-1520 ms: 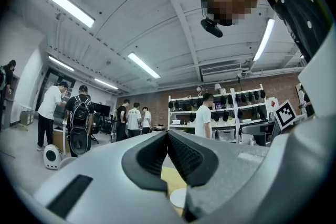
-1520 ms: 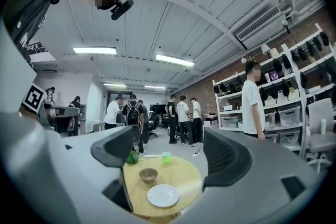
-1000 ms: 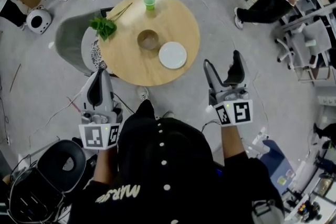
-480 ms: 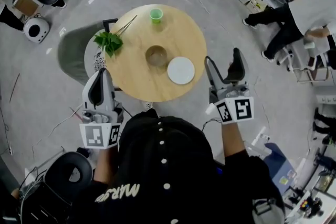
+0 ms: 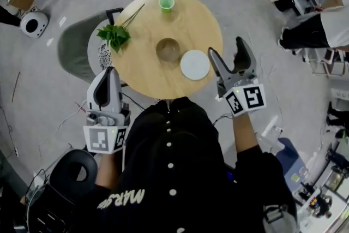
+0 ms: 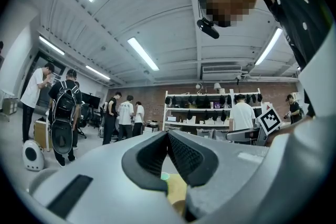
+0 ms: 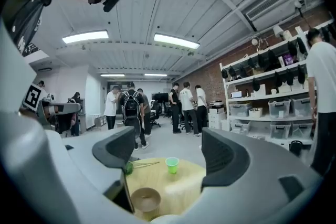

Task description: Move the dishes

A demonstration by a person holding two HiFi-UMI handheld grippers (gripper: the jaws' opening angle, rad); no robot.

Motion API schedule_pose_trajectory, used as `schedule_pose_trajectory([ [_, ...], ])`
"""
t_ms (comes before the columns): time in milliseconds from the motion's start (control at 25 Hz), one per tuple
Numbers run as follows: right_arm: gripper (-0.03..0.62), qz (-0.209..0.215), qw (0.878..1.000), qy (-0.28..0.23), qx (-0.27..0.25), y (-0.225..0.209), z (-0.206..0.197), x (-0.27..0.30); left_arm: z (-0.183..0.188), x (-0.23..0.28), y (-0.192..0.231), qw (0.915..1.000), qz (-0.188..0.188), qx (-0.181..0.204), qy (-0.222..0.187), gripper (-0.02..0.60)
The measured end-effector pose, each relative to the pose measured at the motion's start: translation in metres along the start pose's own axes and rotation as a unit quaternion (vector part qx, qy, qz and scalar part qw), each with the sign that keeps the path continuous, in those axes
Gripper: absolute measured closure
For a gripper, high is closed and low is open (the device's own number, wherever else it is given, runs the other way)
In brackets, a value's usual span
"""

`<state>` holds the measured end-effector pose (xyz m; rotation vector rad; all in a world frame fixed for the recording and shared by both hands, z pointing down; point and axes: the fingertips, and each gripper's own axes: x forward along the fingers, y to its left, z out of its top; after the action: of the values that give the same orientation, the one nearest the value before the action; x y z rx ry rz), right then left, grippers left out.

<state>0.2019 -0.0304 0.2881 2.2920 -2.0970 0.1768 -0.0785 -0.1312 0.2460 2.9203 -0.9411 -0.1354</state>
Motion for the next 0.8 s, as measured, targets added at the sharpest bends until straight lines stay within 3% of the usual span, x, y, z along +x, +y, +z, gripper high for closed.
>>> schedule_pose_trajectory([
  [440, 0.217, 0.079, 0.989, 0.120, 0.026, -0.008, -0.100, 0.063, -0.031, 0.013, -0.012, 0.9993, 0.023, -0.011, 0.026, 0.578],
  [600, 0.218, 0.101, 0.979, 0.175, 0.028, -0.005, -0.148, 0.082, -0.037, 0.015, -0.021, 0.9994, 0.020, -0.017, 0.020, 0.578],
  [800, 0.222, 0.124, 0.959, 0.250, 0.042, 0.007, -0.216, 0.105, -0.066, 0.009, -0.019, 0.9982, 0.020, -0.006, 0.056, 0.578],
])
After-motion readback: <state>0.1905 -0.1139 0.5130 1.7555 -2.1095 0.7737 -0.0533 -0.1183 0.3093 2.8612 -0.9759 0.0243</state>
